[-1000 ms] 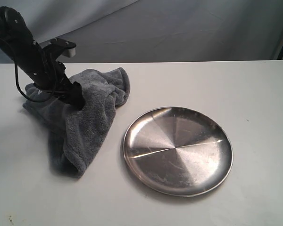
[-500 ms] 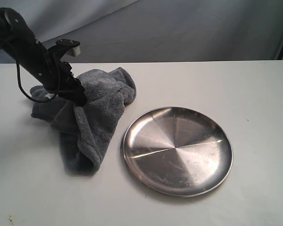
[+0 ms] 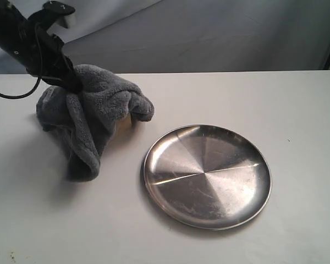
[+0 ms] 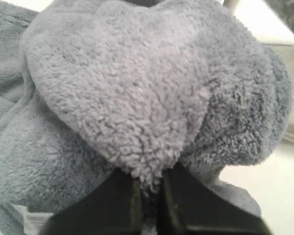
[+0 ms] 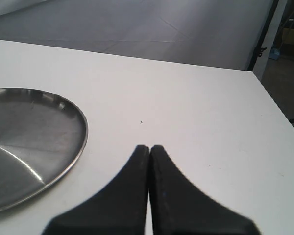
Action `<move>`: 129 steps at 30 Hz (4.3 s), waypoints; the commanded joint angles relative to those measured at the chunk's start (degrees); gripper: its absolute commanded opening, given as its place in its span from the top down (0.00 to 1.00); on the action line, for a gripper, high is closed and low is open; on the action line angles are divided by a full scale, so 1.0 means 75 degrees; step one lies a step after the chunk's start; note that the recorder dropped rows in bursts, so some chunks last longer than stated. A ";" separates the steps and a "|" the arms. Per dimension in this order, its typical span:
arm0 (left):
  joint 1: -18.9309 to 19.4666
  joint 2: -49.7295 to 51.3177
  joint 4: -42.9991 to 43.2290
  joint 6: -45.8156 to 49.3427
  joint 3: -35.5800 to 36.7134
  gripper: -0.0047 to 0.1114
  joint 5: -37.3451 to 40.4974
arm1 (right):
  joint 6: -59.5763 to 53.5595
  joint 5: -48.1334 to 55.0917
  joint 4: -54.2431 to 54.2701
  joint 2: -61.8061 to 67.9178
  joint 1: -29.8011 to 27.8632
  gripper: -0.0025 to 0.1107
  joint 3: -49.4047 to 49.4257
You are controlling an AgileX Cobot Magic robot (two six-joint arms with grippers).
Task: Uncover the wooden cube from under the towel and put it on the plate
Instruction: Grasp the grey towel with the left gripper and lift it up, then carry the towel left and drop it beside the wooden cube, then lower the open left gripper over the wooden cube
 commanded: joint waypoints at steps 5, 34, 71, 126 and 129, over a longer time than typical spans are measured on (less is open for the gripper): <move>-0.0028 -0.0568 -0.0223 0.0052 -0.0005 0.96 -0.0543 | -0.0029 -0.0011 -0.0031 -0.0045 -0.0068 0.98 0.0019; 0.2368 -0.1519 -0.0191 -0.1150 -0.0005 0.96 -0.1172 | -0.0029 -0.0011 -0.0031 -0.0045 -0.0068 0.98 0.0019; 0.1160 -0.1643 -0.0590 0.0271 0.3741 0.96 0.0771 | -0.0029 -0.0011 -0.0031 -0.0045 -0.0068 0.98 0.0019; 0.1122 -0.2041 -0.2319 0.1736 0.1905 0.90 -0.2192 | -0.0029 -0.0011 -0.0031 -0.0045 -0.0068 0.98 0.0019; 0.1122 -0.1852 -0.2797 0.2199 0.1905 0.96 -0.2207 | -0.0029 -0.0011 -0.0031 -0.0045 -0.0068 0.98 0.0019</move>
